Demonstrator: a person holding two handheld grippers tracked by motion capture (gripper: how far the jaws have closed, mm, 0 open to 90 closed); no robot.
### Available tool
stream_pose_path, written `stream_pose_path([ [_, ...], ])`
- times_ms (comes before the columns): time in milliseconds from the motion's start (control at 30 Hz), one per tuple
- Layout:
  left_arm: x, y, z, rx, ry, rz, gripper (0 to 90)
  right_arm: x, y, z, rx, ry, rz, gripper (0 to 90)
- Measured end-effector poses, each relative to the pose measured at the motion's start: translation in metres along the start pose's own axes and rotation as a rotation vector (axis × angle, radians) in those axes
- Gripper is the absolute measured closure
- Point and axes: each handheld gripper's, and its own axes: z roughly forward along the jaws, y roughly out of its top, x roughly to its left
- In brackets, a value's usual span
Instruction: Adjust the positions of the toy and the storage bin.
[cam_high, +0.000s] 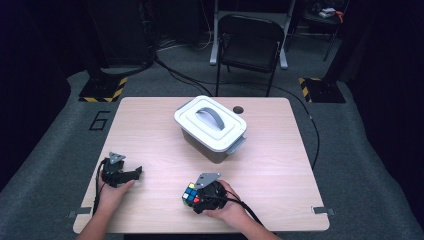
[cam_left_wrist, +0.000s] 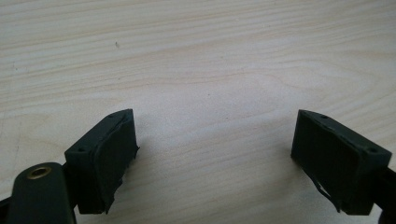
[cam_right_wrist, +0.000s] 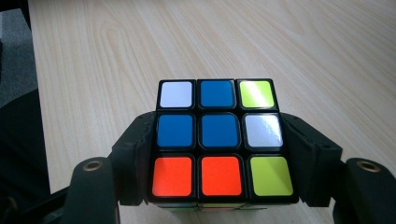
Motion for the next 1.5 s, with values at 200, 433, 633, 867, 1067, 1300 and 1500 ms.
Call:
stream_pose_path([
  [200, 0.000, 0.000, 0.000, 0.002, -0.001, -0.002, 14.0, 0.000, 0.002, -0.002, -0.001, 0.009, -0.006, 33.5],
  [433, 0.000, 0.000, 0.000, 0.001, -0.001, 0.001, 14.0, -0.005, 0.008, -0.016, -0.018, -0.015, 0.018, 33.5],
  [633, 0.000, 0.000, 0.000, 0.000, 0.000, 0.000, 14.0, -0.010, 0.009, -0.029, -0.022, -0.027, 0.016, 33.5],
  [867, 0.000, 0.000, 0.000, 0.002, 0.000, -0.001, 14.0, -0.014, 0.007, -0.042, -0.030, -0.053, 0.022, 33.5],
  [1067, 0.000, 0.000, 0.000, 0.003, 0.000, 0.000, 14.0, -0.015, 0.000, -0.053, -0.025, -0.070, 0.035, 33.5],
  [1300, 0.000, 0.000, 0.000, 0.002, 0.001, 0.003, 14.0, -0.017, -0.010, -0.062, -0.027, -0.082, 0.049, 33.5],
  [1500, 0.000, 0.000, 0.000, 0.000, 0.000, 0.000, 14.0, -0.018, -0.018, -0.065, -0.018, -0.091, 0.068, 33.5],
])
